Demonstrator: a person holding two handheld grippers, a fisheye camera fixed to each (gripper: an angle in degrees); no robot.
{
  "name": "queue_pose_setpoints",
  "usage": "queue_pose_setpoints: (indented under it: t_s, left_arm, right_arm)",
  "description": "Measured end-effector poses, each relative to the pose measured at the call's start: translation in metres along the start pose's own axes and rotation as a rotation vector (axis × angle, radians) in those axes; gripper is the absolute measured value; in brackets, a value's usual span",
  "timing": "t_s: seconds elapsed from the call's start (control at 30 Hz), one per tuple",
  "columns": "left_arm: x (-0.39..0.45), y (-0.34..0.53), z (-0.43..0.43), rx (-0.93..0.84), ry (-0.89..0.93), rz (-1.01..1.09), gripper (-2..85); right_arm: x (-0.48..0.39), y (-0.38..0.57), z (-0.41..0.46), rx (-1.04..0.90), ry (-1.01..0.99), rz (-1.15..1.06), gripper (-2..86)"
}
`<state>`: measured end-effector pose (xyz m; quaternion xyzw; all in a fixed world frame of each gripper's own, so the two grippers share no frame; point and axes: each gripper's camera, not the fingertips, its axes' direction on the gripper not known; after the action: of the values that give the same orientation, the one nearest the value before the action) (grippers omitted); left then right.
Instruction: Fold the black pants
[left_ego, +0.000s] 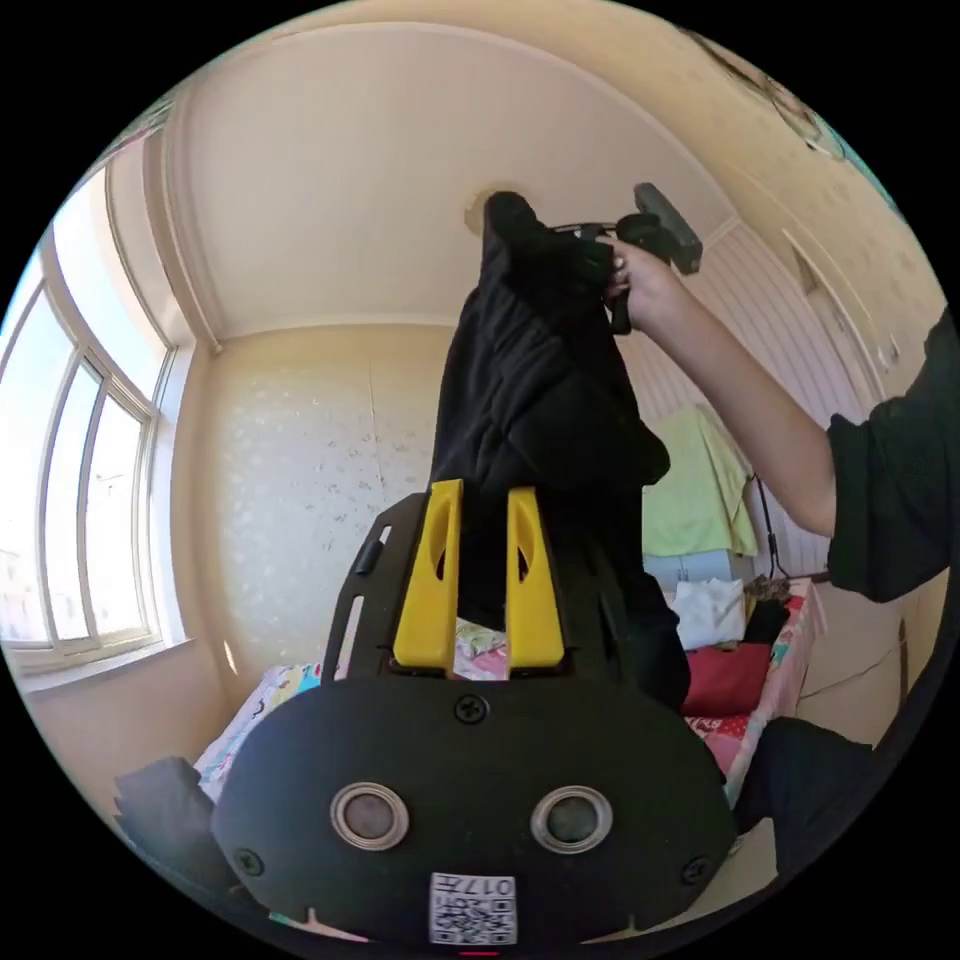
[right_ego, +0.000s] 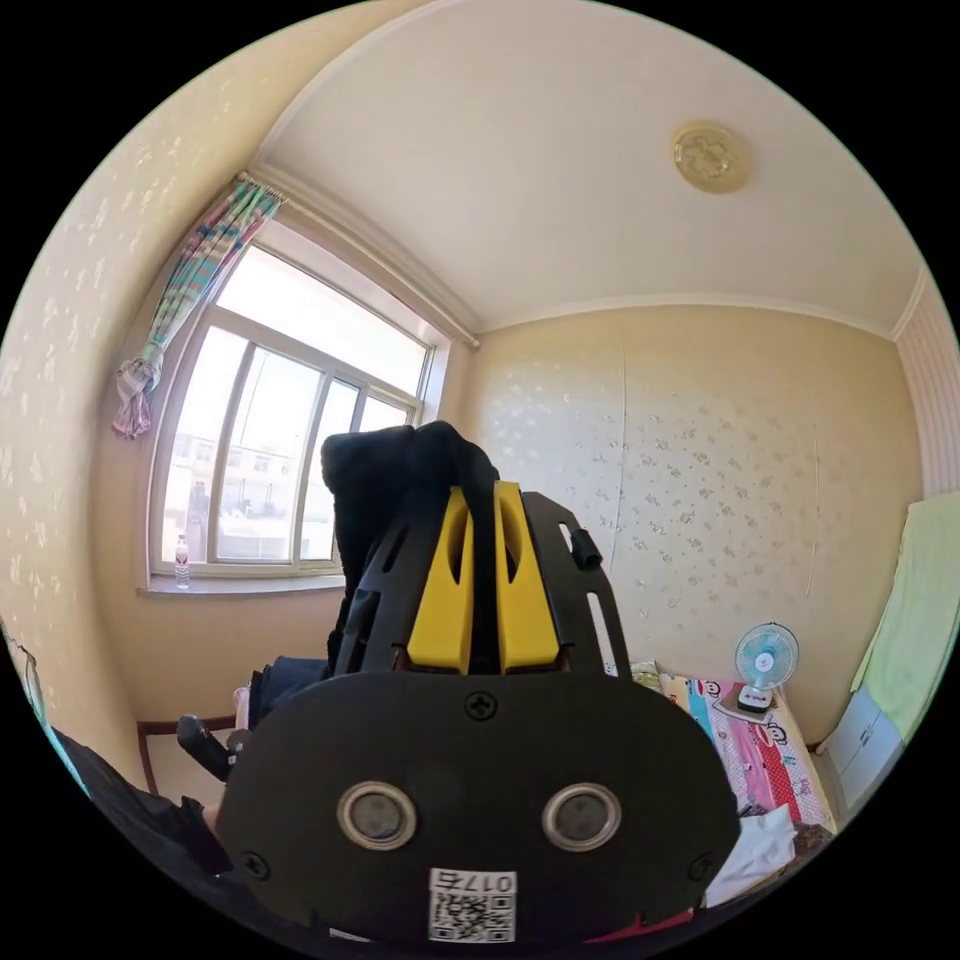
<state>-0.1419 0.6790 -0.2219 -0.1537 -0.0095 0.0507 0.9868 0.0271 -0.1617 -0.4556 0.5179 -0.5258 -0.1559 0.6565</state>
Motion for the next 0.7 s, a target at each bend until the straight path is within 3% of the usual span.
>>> queue_pose_setpoints:
  t_s: [0.07, 0.17, 0.23, 0.33, 0.5, 0.7]
  left_arm:
    - [-0.007, -0.029, -0.004, 0.075, 0.06, -0.056, 3.9]
    - [-0.035, -0.072, -0.019, 0.283, 0.181, -0.301, 2.4]
    - [-0.062, -0.101, -0.021, 0.414, 0.364, -0.499, 1.8]
    - [-0.078, -0.147, -0.007, 0.47, 0.469, -0.623, 1.4]
    - [-0.085, -0.232, 0.025, 0.448, 0.302, -0.682, 1.4]
    - [-0.1, -0.3, 0.141, 0.258, 0.039, -0.564, 1.8]
  right_arm:
    - [0.014, -0.018, -0.018, 0.01, -0.03, -0.004, 4.5]
    - [0.03, -0.041, -0.036, 0.002, -0.071, -0.025, 4.5]
    - [0.039, -0.05, -0.048, 0.026, -0.125, -0.025, 4.4]
    - [0.05, -0.06, -0.065, 0.066, -0.198, -0.025, 4.2]
    - [0.056, -0.073, -0.072, 0.068, -0.15, -0.067, 4.2]
    - [0.114, -0.05, 0.01, -0.049, -0.045, 0.004, 3.7]
